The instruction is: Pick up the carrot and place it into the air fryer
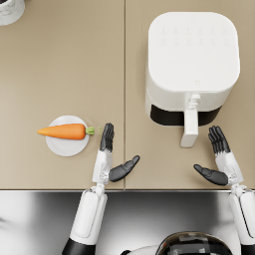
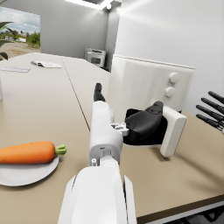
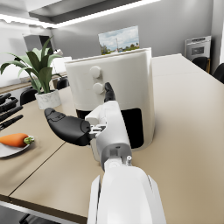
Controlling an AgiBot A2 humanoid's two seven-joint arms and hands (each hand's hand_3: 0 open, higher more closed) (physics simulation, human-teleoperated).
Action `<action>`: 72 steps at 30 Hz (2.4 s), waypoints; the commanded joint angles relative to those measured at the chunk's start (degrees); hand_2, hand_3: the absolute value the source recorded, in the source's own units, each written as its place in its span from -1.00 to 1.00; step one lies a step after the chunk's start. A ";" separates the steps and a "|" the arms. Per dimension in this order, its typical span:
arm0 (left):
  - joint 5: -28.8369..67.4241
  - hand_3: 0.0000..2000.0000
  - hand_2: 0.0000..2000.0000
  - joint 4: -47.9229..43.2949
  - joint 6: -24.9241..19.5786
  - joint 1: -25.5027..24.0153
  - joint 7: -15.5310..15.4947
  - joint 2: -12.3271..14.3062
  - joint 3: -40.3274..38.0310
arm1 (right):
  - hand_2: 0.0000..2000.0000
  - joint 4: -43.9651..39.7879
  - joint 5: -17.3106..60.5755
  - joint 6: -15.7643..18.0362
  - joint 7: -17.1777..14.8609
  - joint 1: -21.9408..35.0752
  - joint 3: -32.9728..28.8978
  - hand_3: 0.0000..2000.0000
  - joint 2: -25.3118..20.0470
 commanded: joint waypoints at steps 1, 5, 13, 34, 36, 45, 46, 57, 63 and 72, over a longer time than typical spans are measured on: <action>0.00 -1.00 -1.00 0.00 0.00 0.00 0.00 0.00 0.00 | -1.00 0.00 0.00 0.00 0.00 0.00 0.00 -1.00 0.00; 0.00 -1.00 -1.00 0.00 0.00 0.00 0.00 0.00 0.00 | -1.00 0.00 0.00 0.00 0.00 0.00 0.00 -1.00 0.00; 0.00 -1.00 -1.00 0.00 0.00 0.00 0.00 0.00 0.00 | -1.00 0.00 0.00 0.00 0.00 0.00 0.00 -1.00 0.00; 7.61 -1.00 -1.00 6.61 -5.38 2.63 -5.36 2.49 -3.07 | -1.00 -8.10 5.05 -5.32 5.38 3.51 3.55 -1.00 -3.51; 12.71 -1.00 -1.00 7.31 -5.57 3.28 -5.56 3.02 -3.55 | -1.00 -9.05 10.15 -5.51 5.58 3.98 3.27 -1.00 -4.10; 35.83 -1.00 -1.00 9.33 -5.77 5.89 -5.75 4.34 -12.59 | -1.00 -11.14 25.67 -5.70 5.77 4.34 3.48 -1.00 -5.70; 38.41 -1.00 -1.00 10.17 -5.77 6.52 -5.76 4.18 -14.03 | -1.00 -11.28 26.02 -5.71 5.78 4.19 3.21 -1.00 -5.76; 66.90 -1.00 -1.00 20.10 -5.78 13.39 -5.76 4.45 -20.95 | -1.00 -11.85 26.87 -5.71 5.78 4.00 2.26 -1.00 -7.13; 82.54 -1.00 -1.00 24.46 -25.72 16.83 -18.27 4.19 -23.92 | -1.00 -12.01 26.88 -5.71 5.78 3.89 2.08 -1.00 -7.83; 106.04 -1.00 -1.00 35.86 -28.85 20.75 -20.23 4.22 -22.05 | -1.00 -11.98 26.88 -5.71 5.78 4.35 1.10 -1.00 -9.07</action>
